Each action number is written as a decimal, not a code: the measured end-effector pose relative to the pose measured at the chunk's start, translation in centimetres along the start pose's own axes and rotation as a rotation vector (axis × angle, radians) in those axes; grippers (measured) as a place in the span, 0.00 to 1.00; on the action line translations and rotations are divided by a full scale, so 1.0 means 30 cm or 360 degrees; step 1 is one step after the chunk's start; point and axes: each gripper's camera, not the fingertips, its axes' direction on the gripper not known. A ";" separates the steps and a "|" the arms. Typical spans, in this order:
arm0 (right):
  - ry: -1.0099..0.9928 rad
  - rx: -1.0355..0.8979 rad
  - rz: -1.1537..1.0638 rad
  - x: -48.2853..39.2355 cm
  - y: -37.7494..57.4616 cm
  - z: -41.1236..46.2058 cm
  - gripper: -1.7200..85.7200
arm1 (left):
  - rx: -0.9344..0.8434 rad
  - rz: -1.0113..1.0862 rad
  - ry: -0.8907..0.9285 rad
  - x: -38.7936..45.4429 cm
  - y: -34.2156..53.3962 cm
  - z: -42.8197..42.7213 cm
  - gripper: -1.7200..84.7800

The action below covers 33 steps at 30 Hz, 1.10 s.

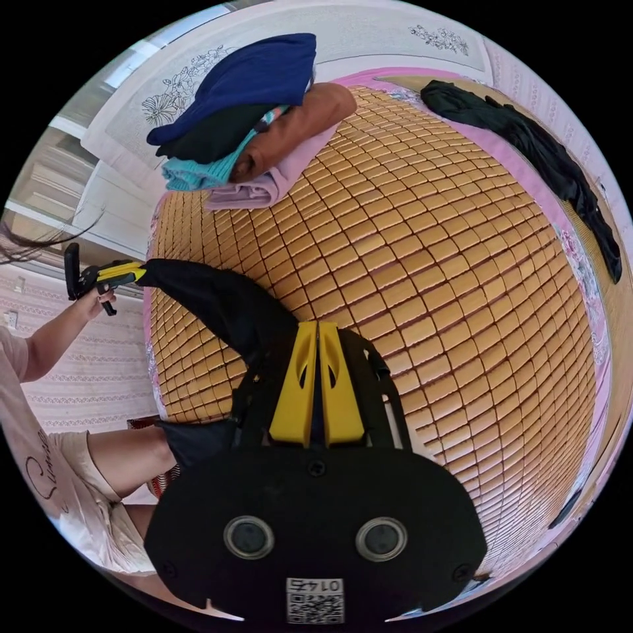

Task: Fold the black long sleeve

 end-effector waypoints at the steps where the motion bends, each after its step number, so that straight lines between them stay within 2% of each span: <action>1: 0.0026 0.0016 0.0058 0.021 -0.010 -0.003 0.02 | 0.0024 0.0041 -0.0058 0.010 -0.014 -0.025 0.01; 3: 0.0047 0.0038 0.0136 0.044 -0.015 -0.018 0.02 | -0.0003 0.0065 -0.0144 0.011 -0.034 -0.038 0.01; 6: -0.0054 0.0065 0.0032 -0.004 0.024 -0.036 0.06 | -0.0019 -0.0009 -0.0105 -0.019 -0.045 -0.048 0.01; 10: 0.0097 -0.0270 -0.0148 -0.108 0.128 0.082 0.15 | -0.0043 0.0004 -0.0118 -0.011 -0.055 -0.069 0.01; 12: 0.0198 -0.0419 -0.0168 -0.110 0.161 0.153 0.12 | -0.0056 0.0021 -0.0127 0.000 -0.059 -0.077 0.01; 13: 0.0306 -0.0470 -0.0150 -0.096 0.172 0.183 0.06 | -0.0067 0.0035 -0.0131 0.007 -0.060 -0.083 0.01; 15: 0.0363 -0.0413 -0.0138 -0.077 0.168 0.169 0.03 | -0.0075 0.0062 -0.0144 0.017 -0.061 -0.097 0.01; 20: 0.0329 -0.0185 -0.0012 0.025 0.085 0.046 0.01 | 0.0006 0.0131 -0.0151 0.044 -0.049 -0.180 0.01; 24: 0.0358 -0.0161 0.0026 0.084 0.025 0.078 0.01 | 0.0133 0.0228 -0.0179 0.084 -0.045 -0.247 0.01; 27: 0.0386 -0.0254 0.0090 0.117 0.008 0.170 0.01 | 0.0229 0.0197 -0.0144 0.080 -0.040 -0.281 0.02; 28: 0.0384 -0.0307 0.0110 0.127 0.013 0.210 0.01 | 0.0184 0.0149 -0.0157 0.065 -0.041 -0.265 0.02; 31: 0.0369 -0.0217 0.0203 0.150 0.038 0.203 0.01 | -0.0157 -0.0024 -0.0244 -0.005 -0.039 -0.174 0.01; 33: 0.0312 -0.0199 0.0242 0.166 0.057 0.202 0.01 | -0.0182 -0.0077 -0.0206 -0.037 -0.013 -0.170 0.01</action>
